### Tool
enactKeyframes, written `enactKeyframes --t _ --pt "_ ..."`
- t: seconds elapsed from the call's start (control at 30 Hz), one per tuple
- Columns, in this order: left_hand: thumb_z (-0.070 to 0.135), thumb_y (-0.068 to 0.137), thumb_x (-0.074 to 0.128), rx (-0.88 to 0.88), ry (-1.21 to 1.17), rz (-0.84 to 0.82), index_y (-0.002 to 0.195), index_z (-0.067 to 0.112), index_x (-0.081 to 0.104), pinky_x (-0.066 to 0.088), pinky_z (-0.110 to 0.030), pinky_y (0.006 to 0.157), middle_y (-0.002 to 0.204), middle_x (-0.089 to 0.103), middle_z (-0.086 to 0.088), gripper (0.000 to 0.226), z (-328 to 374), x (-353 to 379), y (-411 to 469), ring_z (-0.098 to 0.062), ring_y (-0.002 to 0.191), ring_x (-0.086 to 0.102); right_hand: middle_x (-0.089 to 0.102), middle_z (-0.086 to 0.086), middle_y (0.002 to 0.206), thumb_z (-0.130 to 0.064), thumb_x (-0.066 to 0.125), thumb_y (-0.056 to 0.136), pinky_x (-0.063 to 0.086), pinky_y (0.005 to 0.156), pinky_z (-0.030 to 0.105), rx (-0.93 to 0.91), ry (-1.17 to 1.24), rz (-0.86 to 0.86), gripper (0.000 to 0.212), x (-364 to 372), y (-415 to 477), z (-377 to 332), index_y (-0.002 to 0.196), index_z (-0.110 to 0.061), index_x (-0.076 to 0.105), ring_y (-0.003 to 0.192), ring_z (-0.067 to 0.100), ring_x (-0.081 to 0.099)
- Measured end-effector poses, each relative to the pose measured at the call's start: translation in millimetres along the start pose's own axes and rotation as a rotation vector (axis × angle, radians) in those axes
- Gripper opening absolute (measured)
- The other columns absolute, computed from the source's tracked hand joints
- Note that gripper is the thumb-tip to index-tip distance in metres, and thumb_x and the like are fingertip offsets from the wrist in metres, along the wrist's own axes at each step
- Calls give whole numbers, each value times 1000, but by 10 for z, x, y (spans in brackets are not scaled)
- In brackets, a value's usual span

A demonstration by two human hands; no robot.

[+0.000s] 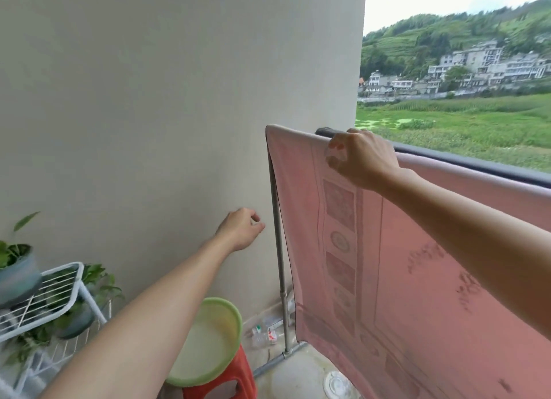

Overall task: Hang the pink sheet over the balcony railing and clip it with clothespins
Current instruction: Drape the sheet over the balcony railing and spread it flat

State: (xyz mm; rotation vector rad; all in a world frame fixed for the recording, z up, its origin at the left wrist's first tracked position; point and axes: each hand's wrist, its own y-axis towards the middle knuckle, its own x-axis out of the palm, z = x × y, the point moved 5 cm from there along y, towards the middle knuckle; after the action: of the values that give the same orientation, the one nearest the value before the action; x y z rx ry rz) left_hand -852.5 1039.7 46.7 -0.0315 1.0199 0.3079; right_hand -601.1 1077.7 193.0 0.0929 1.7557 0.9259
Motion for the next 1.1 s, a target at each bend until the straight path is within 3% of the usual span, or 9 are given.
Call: enactKeyframes --t 0.17,0.3,0.47,0.53,0.63,0.7,0.87,1.0,1.1 --pt "32 90 59 7 -93 -5 100 14 68 44 -26 73 94 68 -2 22 47 -92 1127 -22 90 63 63 4 118 -43 64 87 35 73 32 65 -7 -14 39 447 842 141 123 -27 61 108 27 57" --pt "29 91 58 2 -213 42 93 12 68 43 -26 72 88 65 -3 19 68 -252 1955 -24 89 61 64 3 121 -46 66 85 37 72 32 94 -78 -155 50 828 1350 174 130 -26 57 107 27 60" --pt "38 91 59 15 -411 74 132 9 55 47 -39 99 120 64 -8 50 90 -313 2949 -27 111 61 69 2 109 -50 63 86 50 73 34 134 -143 -218 41 1161 1602 229 119 -27 63 93 26 64" --pt "39 93 58 68 -446 77 137 8 49 46 -38 100 121 62 -7 55 131 -312 3252 -27 114 58 70 0 107 -51 61 87 48 69 32 161 -153 -198 37 1250 1632 233 118 -31 63 92 25 65" --pt "33 91 61 225 -432 140 110 10 68 48 -34 79 92 68 -3 30 157 -279 3629 -27 90 63 72 -2 103 -52 60 87 54 72 33 232 -151 -162 32 1317 1697 227 112 -33 67 88 22 66" --pt "29 86 66 313 -390 240 93 10 71 49 -34 69 82 70 -4 21 157 -287 3738 -28 78 64 73 -3 102 -50 62 87 54 73 32 273 -151 -160 30 1340 1737 193 111 -32 68 87 22 67" --pt "29 85 67 453 -248 425 90 11 72 40 -34 63 83 73 -12 20 146 -289 3852 -37 78 63 74 -1 106 -44 72 83 58 79 40 377 -150 -129 32 1442 1824 76 111 -29 70 86 19 69" --pt "16 86 57 544 -240 462 79 7 66 35 -33 60 77 68 -15 13 86 -249 3880 -36 67 53 75 -2 100 -43 76 80 55 78 31 430 -147 -68 30 1472 1850 25 105 -26 75 84 16 67" --pt "14 87 54 617 -298 428 80 9 63 36 -33 61 80 68 -11 12 78 -237 3881 -32 69 53 76 0 98 -42 76 80 51 77 29 450 -157 -8 29 1468 1791 -22 104 -25 77 84 17 68"
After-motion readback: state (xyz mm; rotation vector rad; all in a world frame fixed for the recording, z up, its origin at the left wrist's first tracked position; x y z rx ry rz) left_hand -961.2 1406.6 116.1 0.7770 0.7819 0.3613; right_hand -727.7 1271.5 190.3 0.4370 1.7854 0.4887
